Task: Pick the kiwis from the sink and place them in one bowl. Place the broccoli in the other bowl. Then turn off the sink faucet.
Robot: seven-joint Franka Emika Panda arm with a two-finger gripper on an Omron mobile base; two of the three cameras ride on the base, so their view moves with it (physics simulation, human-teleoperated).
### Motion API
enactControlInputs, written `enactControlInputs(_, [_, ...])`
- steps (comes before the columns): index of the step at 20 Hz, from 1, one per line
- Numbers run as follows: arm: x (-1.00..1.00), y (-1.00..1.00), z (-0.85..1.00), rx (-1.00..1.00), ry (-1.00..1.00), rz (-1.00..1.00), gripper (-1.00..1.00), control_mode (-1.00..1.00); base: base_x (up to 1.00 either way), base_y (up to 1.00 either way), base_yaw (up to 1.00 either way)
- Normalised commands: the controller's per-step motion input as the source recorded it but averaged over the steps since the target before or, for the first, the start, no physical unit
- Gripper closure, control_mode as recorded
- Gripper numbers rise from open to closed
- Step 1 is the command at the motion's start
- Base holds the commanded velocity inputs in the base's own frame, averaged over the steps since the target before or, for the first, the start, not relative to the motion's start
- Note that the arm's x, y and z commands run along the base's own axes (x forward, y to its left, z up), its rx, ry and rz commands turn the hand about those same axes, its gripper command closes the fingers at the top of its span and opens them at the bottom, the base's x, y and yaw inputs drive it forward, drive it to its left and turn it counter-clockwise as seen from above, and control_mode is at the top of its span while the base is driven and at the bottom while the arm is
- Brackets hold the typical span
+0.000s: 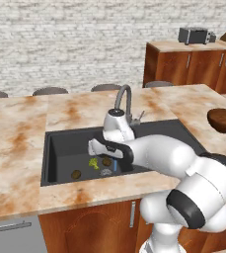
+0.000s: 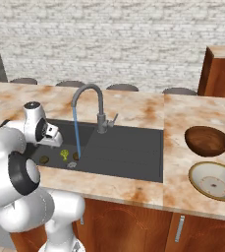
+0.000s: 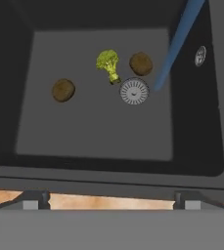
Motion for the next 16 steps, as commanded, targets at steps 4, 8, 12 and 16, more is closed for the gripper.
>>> enactControlInputs(4, [0.31, 0.11, -0.15, 0.0, 0.08, 0.0, -1.0, -1.0, 0.0, 0.0, 0.0])
enactControlInputs(8, [0.34, 0.06, -0.09, 0.0, 0.01, 0.0, -1.0, -1.0, 0.0, 0.0, 0.0])
enactControlInputs(12, [0.35, 0.0, -0.16, -0.01, 0.0, 0.0, -1.0, -1.0, 0.0, 0.0, 0.0])
enactControlInputs(16, [0.24, 0.0, -0.27, -0.03, 0.0, 0.0, -1.0, -1.0, 0.0, 0.0, 0.0])
